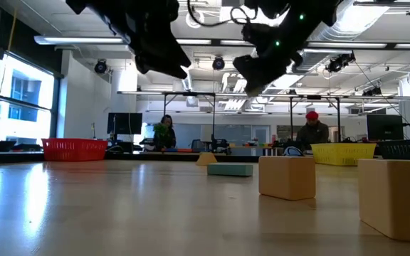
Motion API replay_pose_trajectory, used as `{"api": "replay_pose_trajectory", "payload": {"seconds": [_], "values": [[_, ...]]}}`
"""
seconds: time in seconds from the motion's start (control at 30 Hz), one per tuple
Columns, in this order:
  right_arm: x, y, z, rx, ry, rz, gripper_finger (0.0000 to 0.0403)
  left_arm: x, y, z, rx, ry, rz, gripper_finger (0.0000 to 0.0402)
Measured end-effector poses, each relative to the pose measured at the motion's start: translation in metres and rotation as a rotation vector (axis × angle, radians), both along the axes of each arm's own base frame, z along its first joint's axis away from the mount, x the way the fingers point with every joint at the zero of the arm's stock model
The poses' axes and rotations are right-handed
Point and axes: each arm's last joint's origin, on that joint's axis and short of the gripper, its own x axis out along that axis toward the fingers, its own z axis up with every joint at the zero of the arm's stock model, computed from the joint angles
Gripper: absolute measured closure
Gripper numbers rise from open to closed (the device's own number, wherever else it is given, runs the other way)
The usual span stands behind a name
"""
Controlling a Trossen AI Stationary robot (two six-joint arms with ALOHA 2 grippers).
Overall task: Sort & place blocks by color
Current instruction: Put the green block into the yellow bin
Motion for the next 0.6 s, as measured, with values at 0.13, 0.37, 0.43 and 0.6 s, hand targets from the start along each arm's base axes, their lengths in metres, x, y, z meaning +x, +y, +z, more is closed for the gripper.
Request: {"api": "replay_pose_trajectory", "payload": {"seconds": [0.13, 0.37, 0.43, 0.6], "values": [[-0.006, -0.028, -0.004, 0.097, -0.014, -0.055, 0.0294, -0.002, -0.009, -0.003, 0.029, 0.04, 0.009, 0.019], [-0.026, -0.078, -0.009, 0.197, 0.03, -0.166, 0.0293, -0.002, -0.023, -0.004, 0.045, 0.054, -0.009, 0.019], [-0.035, -0.094, -0.012, 0.25, 0.047, -0.196, 0.0293, -0.002, -0.026, -0.004, 0.045, 0.055, -0.02, 0.019], [-0.057, -0.126, -0.016, 0.374, 0.057, -0.26, 0.0292, -0.002, -0.033, -0.004, 0.046, 0.054, -0.044, 0.019]]}}
